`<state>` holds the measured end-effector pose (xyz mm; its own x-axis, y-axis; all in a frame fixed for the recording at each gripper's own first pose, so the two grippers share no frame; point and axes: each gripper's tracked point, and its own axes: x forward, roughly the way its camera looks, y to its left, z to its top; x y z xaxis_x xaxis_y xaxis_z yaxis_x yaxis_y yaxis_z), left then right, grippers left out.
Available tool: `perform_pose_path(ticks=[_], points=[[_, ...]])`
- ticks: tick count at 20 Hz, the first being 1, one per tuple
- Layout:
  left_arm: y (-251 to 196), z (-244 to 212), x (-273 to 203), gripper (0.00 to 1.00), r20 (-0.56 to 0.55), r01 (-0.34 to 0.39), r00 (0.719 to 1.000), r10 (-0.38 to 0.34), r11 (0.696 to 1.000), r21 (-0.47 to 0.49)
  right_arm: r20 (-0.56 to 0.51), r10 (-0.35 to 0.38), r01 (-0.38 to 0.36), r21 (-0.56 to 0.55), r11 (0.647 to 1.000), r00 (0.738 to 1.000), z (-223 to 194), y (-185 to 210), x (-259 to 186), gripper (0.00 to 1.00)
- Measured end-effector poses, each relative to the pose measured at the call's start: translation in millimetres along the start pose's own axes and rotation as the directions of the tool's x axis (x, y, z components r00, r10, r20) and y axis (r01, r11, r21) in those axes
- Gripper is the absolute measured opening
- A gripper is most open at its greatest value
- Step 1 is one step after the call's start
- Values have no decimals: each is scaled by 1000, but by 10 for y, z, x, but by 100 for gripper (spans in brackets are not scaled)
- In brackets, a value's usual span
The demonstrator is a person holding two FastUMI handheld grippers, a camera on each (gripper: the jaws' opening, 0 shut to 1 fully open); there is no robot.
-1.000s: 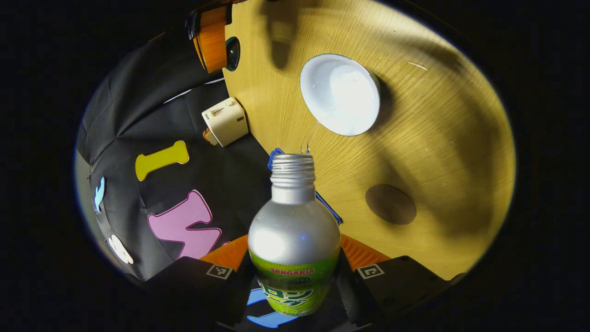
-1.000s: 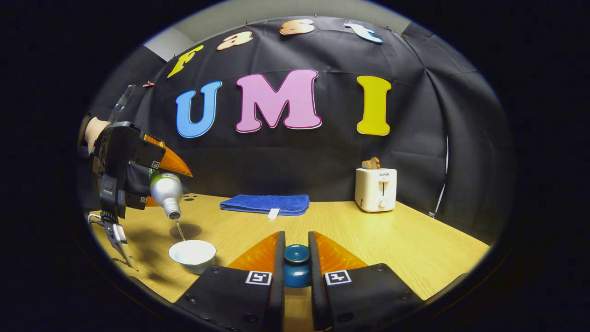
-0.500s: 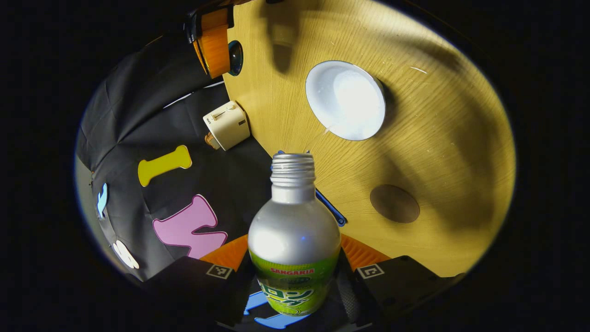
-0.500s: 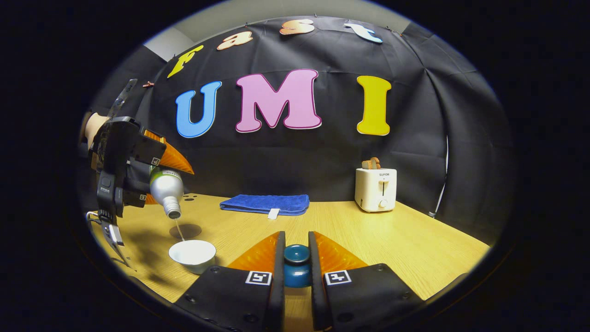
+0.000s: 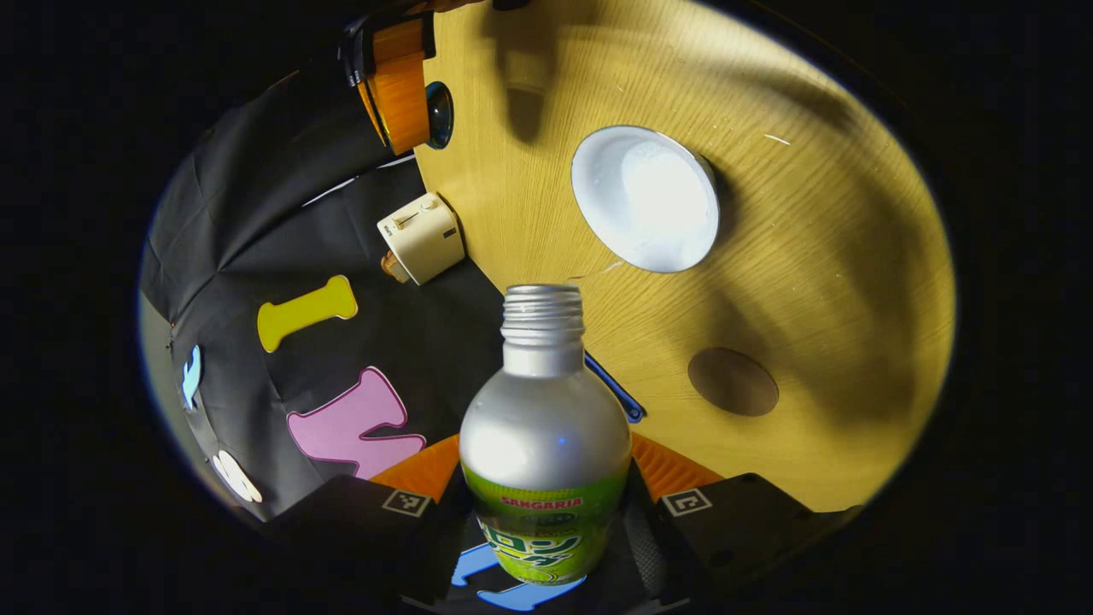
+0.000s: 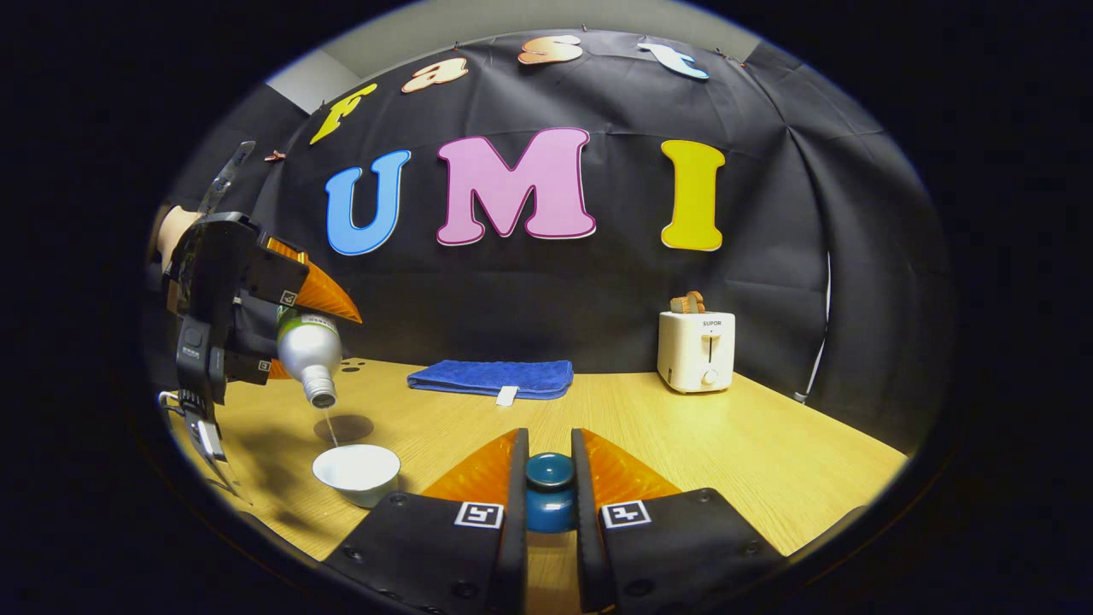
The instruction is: Open the teacup lid with one hand, grasp the water bottle and pour water into the teacup with the other hand; after pouring, place the water bottle on the coaster and then close the teacup lid.
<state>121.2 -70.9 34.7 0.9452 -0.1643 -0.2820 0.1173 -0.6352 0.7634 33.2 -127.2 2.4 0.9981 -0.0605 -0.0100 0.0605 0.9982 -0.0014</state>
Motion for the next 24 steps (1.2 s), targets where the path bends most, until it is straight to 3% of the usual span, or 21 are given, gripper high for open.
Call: perform_pose_path(ticks=[13, 15, 17, 19, 21, 22, 24], points=[[-109, 25, -2, 83, 9, -7, 1000, 7, 1000, -20, 0, 0, 0, 0, 1000, 1000, -5, 2, 7, 27], [-136, 15, -6, 83, 14, -7, 1000, 7, 999, -52, 0, 0, 0, 0, 1000, 1000, -1, -1, -6, 27], [-130, 0, 17, 83, 27, -20, 999, 24, 989, -147, 0, 0, 0, 0, 1000, 1000, -1, 0, 2, 27], [-131, -34, 19, 82, 37, -36, 998, 51, 947, -318, 0, 0, 0, 0, 1000, 1000, -3, 3, 3, 27], [-112, -58, -27, 82, 24, -82, 994, 106, 873, -481, 0, 0, 0, 0, 1000, 1000, -3, 0, -2, 27], [-102, -99, -68, 82, 10, -101, 992, 129, 823, -559, 0, 0, 0, 0, 1000, 1000, 0, 0, -3, 27], [-148, -157, -90, 82, -30, -126, 988, 150, 689, -714, 1, -1, 1, 0, 1000, 1000, -2, -3, -3, 27]])
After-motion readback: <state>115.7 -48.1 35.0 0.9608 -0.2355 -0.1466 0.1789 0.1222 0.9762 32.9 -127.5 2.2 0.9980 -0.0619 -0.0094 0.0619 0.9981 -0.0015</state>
